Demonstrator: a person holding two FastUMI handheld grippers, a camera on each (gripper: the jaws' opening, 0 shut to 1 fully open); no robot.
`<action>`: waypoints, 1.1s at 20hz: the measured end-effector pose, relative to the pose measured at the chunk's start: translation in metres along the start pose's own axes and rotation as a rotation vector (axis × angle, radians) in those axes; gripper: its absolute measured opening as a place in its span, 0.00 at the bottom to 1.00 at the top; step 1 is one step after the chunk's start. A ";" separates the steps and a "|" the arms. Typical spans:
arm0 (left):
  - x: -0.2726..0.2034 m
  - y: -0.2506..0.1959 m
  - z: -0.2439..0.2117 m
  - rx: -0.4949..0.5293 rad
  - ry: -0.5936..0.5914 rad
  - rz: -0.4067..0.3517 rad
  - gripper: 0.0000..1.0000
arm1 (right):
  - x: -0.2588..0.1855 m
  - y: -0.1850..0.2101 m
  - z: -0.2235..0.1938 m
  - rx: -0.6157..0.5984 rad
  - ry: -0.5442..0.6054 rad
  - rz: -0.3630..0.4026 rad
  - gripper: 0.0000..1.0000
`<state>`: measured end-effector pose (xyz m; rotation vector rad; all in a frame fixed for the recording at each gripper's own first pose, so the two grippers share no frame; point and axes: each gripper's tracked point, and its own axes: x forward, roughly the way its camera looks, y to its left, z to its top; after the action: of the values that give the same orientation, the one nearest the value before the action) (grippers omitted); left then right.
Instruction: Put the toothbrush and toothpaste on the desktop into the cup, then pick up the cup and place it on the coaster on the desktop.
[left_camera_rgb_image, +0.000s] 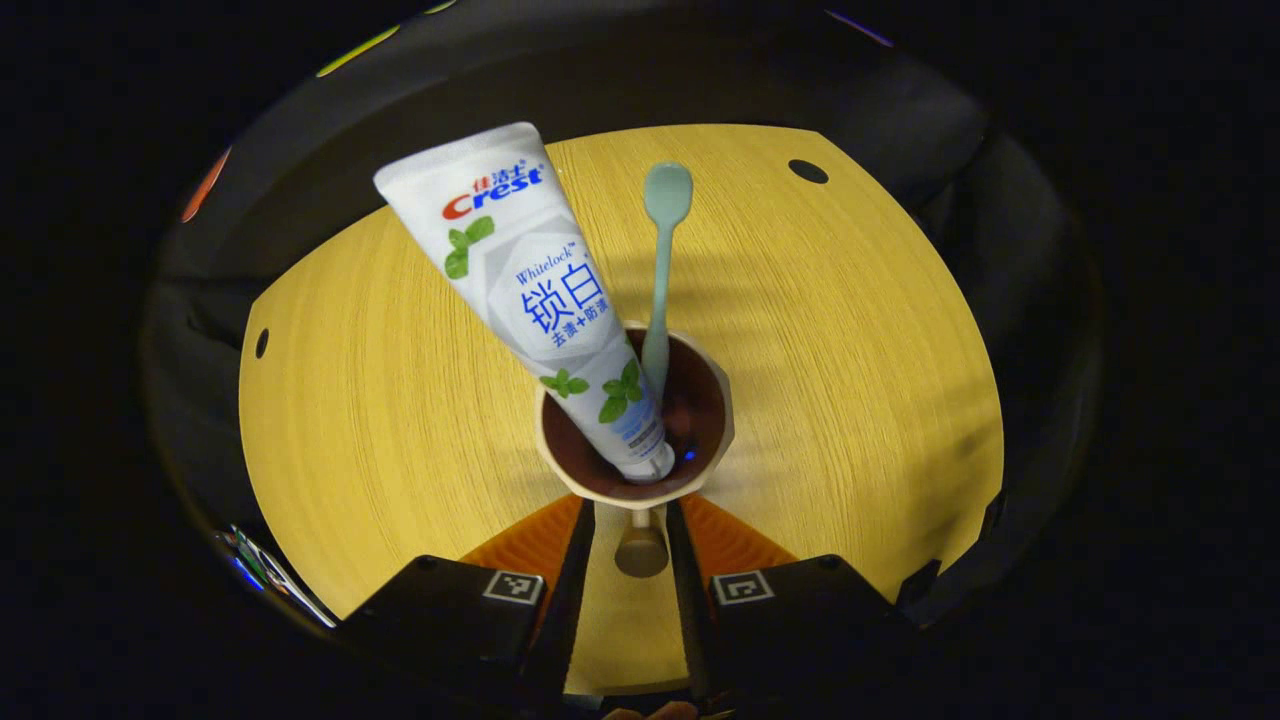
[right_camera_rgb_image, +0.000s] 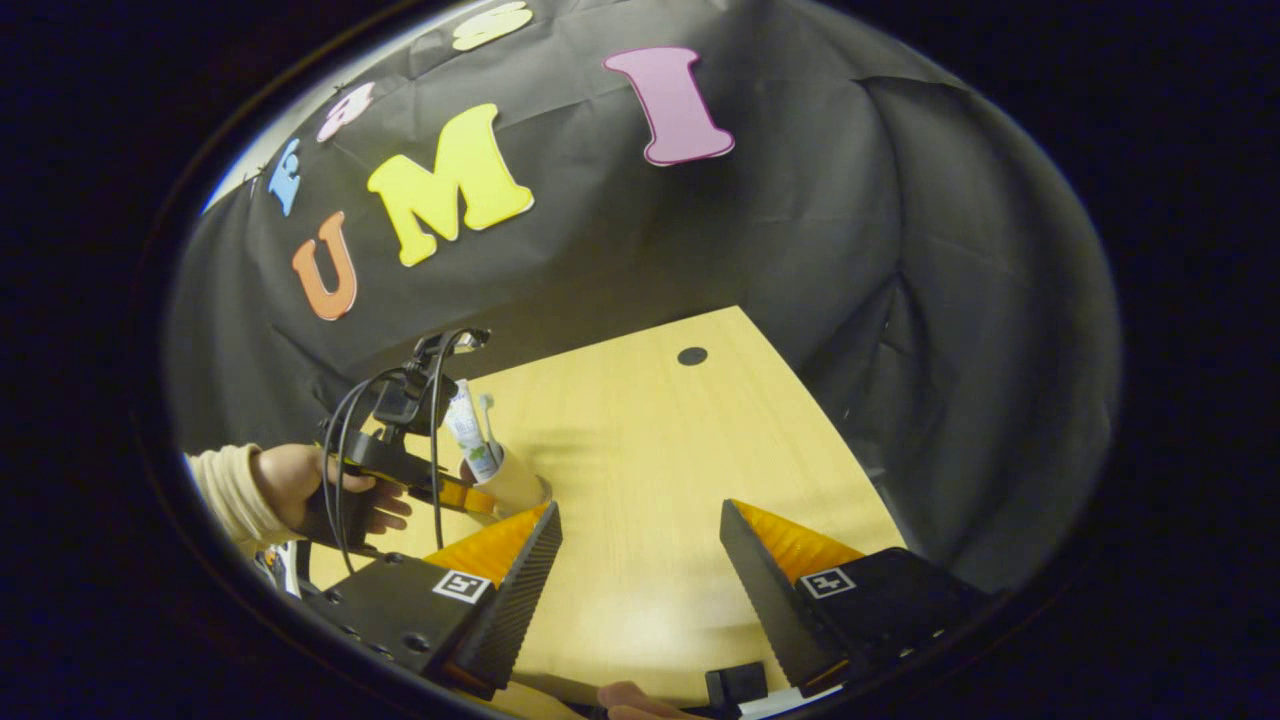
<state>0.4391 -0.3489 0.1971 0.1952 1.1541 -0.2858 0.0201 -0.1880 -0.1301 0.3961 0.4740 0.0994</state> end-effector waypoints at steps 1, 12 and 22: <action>-0.011 0.002 0.001 -0.004 -0.019 0.006 0.49 | 0.000 0.004 -0.001 -0.005 0.001 0.002 0.96; -0.179 0.046 0.011 -0.031 -0.308 0.050 0.81 | -0.003 0.072 -0.005 -0.132 -0.047 0.006 0.96; -0.270 0.100 -0.036 -0.075 -0.530 0.089 0.83 | -0.019 0.167 0.015 -0.246 -0.182 0.006 0.94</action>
<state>0.3393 -0.2104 0.4314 0.0951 0.6281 -0.1987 0.0103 -0.0429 -0.0436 0.1634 0.2769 0.1244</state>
